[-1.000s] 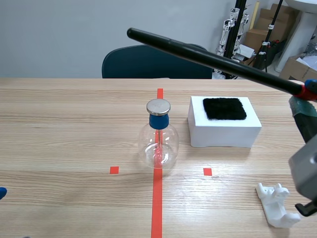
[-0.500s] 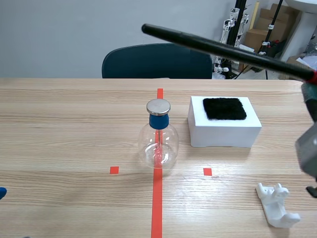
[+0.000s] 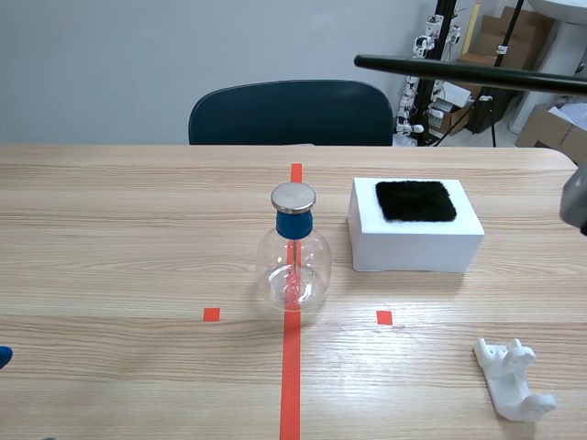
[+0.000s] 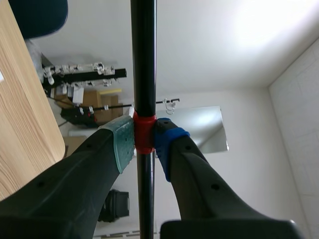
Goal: Do the electroscope experiment. move the rod toward and away from the electroscope
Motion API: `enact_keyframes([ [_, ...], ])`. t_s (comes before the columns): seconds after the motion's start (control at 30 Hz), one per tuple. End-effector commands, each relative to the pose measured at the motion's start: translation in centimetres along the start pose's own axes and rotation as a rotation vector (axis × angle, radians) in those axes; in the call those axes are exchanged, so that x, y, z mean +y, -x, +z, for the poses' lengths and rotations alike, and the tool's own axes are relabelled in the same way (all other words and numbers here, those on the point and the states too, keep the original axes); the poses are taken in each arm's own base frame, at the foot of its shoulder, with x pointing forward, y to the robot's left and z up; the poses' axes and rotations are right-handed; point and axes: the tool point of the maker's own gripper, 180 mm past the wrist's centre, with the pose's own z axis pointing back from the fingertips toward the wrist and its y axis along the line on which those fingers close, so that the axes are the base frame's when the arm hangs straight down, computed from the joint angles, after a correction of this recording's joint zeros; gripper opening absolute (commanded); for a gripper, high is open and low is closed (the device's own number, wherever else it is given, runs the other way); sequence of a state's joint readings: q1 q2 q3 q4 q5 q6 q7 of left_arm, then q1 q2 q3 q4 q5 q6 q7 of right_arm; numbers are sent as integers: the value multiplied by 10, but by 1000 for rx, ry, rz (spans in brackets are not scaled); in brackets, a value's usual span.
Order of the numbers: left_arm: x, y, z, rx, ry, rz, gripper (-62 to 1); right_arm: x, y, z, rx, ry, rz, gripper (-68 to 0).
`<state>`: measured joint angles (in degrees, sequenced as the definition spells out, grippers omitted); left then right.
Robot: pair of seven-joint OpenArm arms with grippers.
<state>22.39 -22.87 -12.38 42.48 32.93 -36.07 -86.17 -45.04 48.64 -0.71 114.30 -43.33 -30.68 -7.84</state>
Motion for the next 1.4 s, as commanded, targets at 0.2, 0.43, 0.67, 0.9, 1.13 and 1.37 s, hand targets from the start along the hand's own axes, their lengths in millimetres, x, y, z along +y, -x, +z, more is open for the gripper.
enact_keyframes([
  [0.2,1,-12,0,-59,-3,-5,14,-5,-8,-24,-8,74,92,-676],
  [0.43,1,-12,0,-60,-3,-5,14,15,-23,-38,-26,36,198,-676],
  [0.67,1,-12,0,-60,-3,-5,14,37,-28,-50,-25,17,263,-676],
  [0.9,1,-12,0,-60,-3,-5,14,55,-34,-55,-30,11,309,-676],
  [1.13,1,-12,0,-60,-3,-5,14,61,-37,-54,-33,9,332,-676],
  [1.37,1,-12,0,-60,-3,-5,14,61,-39,-54,-41,16,352,-676],
])
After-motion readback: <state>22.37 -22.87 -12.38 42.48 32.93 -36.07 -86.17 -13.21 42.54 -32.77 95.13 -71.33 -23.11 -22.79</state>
